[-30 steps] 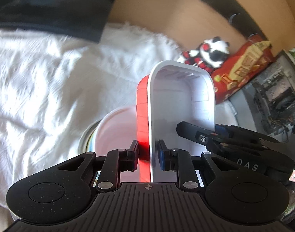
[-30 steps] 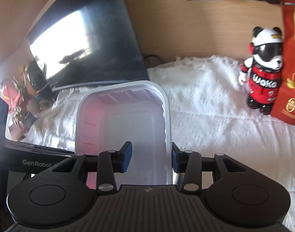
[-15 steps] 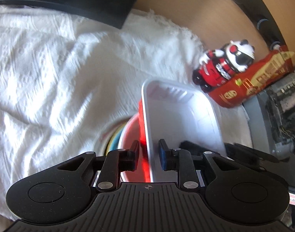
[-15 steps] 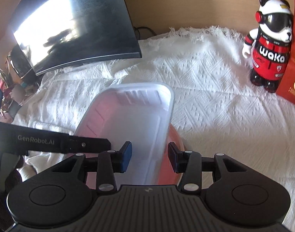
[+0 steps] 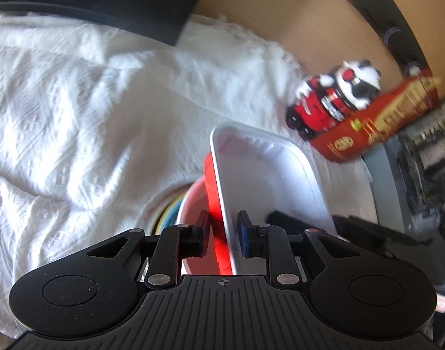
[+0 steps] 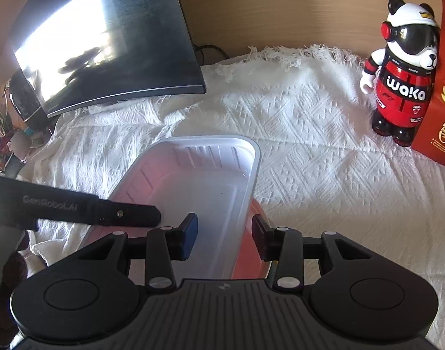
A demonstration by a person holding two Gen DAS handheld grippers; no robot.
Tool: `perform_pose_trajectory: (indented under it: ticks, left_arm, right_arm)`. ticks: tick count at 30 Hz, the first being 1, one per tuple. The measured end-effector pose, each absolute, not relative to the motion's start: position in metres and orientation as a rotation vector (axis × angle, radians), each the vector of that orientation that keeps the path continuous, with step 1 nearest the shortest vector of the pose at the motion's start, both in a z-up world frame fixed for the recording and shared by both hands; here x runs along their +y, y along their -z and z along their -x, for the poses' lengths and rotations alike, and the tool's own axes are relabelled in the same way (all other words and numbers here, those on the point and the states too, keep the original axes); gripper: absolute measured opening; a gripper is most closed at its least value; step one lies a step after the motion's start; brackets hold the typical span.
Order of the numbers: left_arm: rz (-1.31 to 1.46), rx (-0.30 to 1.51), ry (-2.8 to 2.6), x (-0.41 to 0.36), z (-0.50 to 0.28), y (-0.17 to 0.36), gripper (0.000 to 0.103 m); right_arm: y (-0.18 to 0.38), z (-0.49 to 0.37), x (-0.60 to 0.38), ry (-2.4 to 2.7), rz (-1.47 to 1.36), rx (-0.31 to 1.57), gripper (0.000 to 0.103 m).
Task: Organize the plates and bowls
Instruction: 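Lower the clear container onto the bowl stack with both tools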
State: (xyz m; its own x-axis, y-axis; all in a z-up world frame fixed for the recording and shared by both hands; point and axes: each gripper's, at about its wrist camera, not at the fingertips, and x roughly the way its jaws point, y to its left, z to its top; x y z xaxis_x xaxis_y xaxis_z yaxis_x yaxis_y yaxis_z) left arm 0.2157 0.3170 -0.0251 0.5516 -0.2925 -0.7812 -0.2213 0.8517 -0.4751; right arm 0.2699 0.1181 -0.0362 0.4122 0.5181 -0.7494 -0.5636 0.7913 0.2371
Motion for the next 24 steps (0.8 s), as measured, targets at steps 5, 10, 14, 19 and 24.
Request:
perform_pose_trajectory:
  ticks: [5, 10, 14, 19, 24]
  left_arm:
    - [0.567, 1.026, 0.099, 0.309, -0.211, 0.027, 0.024]
    - [0.589, 0.984, 0.086, 0.314, -0.207, 0.018, 0.022]
    - [0.602, 0.961, 0.066, 0.323, -0.206, 0.012, 0.022]
    - [0.631, 0.984, 0.039, 0.327, -0.215, 0.019, 0.022]
    - [0.664, 0.974, -0.003, 0.332, -0.218, 0.025, 0.021]
  right_arm:
    - [0.036, -0.267, 0.104, -0.685, 0.041, 0.939, 0.04]
    - [0.032, -0.264, 0.104, -0.685, 0.036, 0.93, 0.04]
    - [0.025, -0.261, 0.104, -0.713, 0.006, 0.922, 0.04]
    - [0.023, -0.267, 0.111, -0.695, 0.033, 0.907, 0.04]
    - [0.028, -0.275, 0.113, -0.671, 0.041, 0.919, 0.04]
